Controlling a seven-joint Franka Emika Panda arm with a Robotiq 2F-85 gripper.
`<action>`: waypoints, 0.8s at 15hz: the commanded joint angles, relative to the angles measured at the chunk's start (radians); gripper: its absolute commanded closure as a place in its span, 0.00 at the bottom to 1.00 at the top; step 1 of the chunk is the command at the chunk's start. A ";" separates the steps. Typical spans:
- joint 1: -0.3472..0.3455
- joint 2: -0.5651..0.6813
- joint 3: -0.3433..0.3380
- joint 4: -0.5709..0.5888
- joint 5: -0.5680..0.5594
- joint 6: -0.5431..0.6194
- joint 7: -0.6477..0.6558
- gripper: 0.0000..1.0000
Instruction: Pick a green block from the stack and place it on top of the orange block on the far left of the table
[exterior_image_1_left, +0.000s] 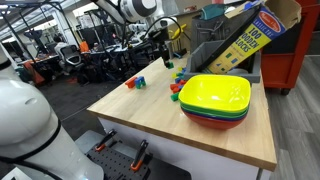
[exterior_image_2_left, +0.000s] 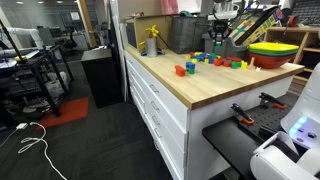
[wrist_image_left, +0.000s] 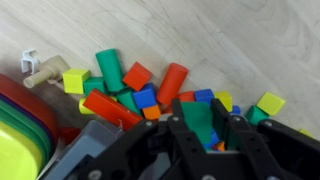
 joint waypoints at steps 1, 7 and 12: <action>0.008 -0.101 0.038 -0.041 0.039 -0.048 -0.118 0.92; 0.036 -0.194 0.103 -0.050 0.080 -0.125 -0.295 0.92; 0.064 -0.219 0.152 -0.028 0.081 -0.175 -0.362 0.92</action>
